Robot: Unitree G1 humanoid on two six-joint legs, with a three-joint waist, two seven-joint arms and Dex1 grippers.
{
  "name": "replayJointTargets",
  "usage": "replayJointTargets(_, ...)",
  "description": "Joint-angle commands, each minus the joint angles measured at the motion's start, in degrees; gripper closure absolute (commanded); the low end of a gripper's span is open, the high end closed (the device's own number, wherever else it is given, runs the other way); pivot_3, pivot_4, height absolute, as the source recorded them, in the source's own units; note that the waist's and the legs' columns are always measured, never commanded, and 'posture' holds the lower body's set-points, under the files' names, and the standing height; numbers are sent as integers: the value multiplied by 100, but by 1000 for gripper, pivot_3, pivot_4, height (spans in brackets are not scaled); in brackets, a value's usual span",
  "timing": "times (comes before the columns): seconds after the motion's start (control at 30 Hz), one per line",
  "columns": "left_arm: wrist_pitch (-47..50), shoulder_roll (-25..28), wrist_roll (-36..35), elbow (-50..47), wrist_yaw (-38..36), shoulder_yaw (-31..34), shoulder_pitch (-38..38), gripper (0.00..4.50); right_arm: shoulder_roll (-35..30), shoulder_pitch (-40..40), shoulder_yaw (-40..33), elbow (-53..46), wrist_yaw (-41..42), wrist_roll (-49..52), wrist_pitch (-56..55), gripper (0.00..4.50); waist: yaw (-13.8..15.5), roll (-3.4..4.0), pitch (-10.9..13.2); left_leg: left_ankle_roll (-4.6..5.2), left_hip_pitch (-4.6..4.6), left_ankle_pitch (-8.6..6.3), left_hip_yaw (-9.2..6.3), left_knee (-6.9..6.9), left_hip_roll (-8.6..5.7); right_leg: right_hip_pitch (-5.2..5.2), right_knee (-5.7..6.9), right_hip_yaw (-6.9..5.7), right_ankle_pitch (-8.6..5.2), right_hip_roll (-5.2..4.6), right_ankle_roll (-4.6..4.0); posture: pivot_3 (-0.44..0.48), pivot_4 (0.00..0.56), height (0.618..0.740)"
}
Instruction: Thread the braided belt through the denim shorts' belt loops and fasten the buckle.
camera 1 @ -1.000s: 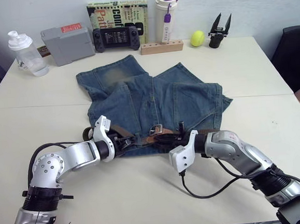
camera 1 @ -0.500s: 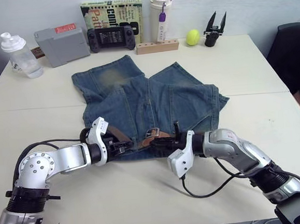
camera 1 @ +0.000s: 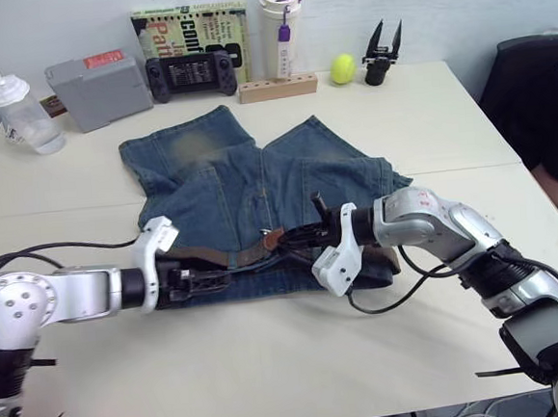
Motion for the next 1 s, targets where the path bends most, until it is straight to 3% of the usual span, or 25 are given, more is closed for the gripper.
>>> replayJointTargets(0.03, -97, 166, 124, -497, -782, 467, 210, 75, -251, -275, -211, -109, 560, 883, 103, 4500, 14, 0, 3, 0, -1, 0, 0, 1, 0, -1, 0, 0, 0, 0, 0, 0, 150, 693)
replayJointTargets(0.17, -313, 126, 258, -675, -1337, 797, 277, 75, -365, -377, -391, -591, 1281, 2056, 969, 4500, 12, 2, 9, 1, -2, 0, -3, 6, 0, 1, 2, -2, 0, 0, 0, 0, 150, 693)
replayJointTargets(0.37, -696, -52, 496, -755, -1772, 1019, 175, 75, -577, -415, -867, -1165, 2021, 3050, 2439, 4500, 1, 10, 16, 1, 3, 0, -3, 6, 2, -3, 20, -1, 0, -1, 0, 0, 150, 693)
replayJointTargets(0.83, -1018, -352, 965, -593, -1964, 1028, -200, 75, -960, -404, -1718, -1265, 2646, 3266, 4059, 4500, 1, 20, 22, 4, 3, -1, 1, 0, 2, -8, 19, 0, 0, -3, -1, 0, 150, 693)
replayJointTargets(1.0, -1367, -716, 1416, -512, -1563, 967, -703, 75, -792, -323, -1772, -1615, 2471, 3349, 5041, 4500, 5, 20, 23, 4, 2, -1, 2, 3, 1, -7, 21, 1, 0, -4, -1, 0, 150, 693)
